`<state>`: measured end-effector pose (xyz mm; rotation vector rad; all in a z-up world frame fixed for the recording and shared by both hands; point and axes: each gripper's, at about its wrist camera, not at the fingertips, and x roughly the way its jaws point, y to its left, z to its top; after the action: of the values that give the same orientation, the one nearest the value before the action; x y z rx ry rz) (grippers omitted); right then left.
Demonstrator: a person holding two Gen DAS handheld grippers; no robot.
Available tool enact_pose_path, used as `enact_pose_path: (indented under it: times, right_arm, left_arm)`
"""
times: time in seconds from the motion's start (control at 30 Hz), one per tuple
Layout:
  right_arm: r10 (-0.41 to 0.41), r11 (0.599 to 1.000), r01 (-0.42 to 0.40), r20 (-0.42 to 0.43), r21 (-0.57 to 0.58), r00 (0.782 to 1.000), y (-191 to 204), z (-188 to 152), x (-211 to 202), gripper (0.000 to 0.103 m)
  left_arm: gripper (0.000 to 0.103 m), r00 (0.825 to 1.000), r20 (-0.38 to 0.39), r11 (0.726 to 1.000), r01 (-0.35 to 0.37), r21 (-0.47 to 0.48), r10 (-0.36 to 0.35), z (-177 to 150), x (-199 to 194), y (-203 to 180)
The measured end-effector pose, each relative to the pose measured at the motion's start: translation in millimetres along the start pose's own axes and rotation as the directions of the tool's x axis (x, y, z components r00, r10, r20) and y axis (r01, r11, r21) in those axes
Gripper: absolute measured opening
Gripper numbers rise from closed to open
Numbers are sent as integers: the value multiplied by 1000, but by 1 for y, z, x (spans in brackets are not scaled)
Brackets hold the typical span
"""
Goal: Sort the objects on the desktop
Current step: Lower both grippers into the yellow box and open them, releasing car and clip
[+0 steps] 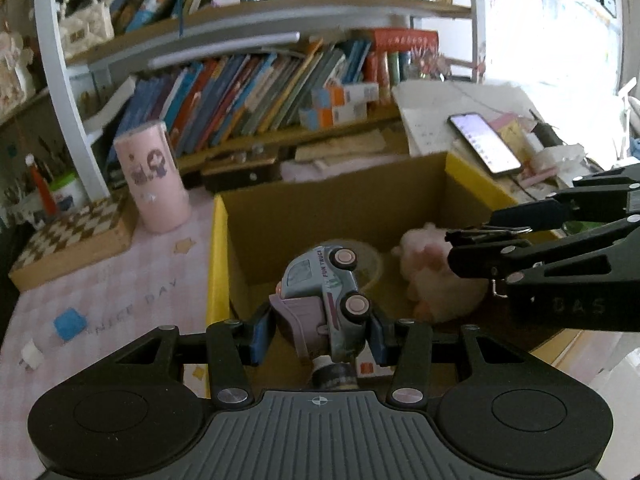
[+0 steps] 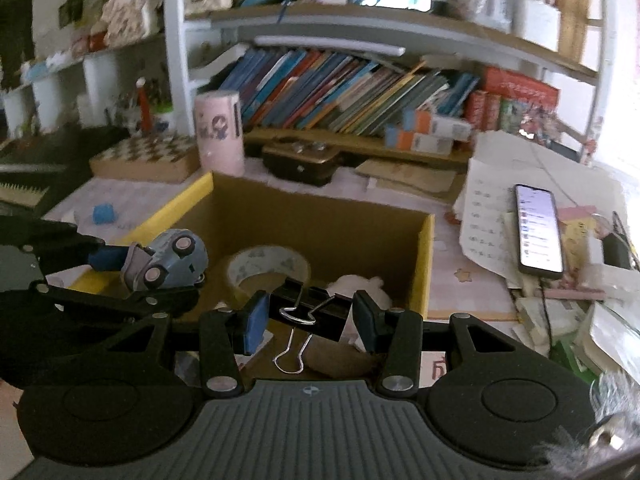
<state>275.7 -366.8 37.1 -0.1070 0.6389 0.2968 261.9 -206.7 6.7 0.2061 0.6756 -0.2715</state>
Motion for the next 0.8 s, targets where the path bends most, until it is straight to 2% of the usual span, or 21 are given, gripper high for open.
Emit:
enact_pose_path:
  times: [0.07, 0.13, 0.43, 0.6, 0.8]
  right_arm:
    - [13, 1000, -14, -19, -24, 1000, 1, 1, 8, 43]
    - [30, 999, -32, -45, -43, 999, 3, 1, 17, 43]
    - [76, 994, -87, -142, -73, 987, 2, 2, 48, 43]
    - [97, 988, -115, -172, -103, 980, 4, 2, 57, 43]
    - [113, 981, -144, -212, -133, 971, 8, 5, 64, 45]
  left_arm:
    - [45, 1000, -12, 1000, -4, -2, 4, -1, 4, 2]
    - [40, 1000, -21, 1000, -2, 2, 2, 0, 7, 2]
    - [39, 1000, -24, 1000, -6, 6, 7, 3, 12, 4]
    - [48, 1000, -17, 1000, -22, -7, 21, 0, 10, 6]
    - [52, 1000, -5, 999, -30, -12, 30, 1, 7, 6]
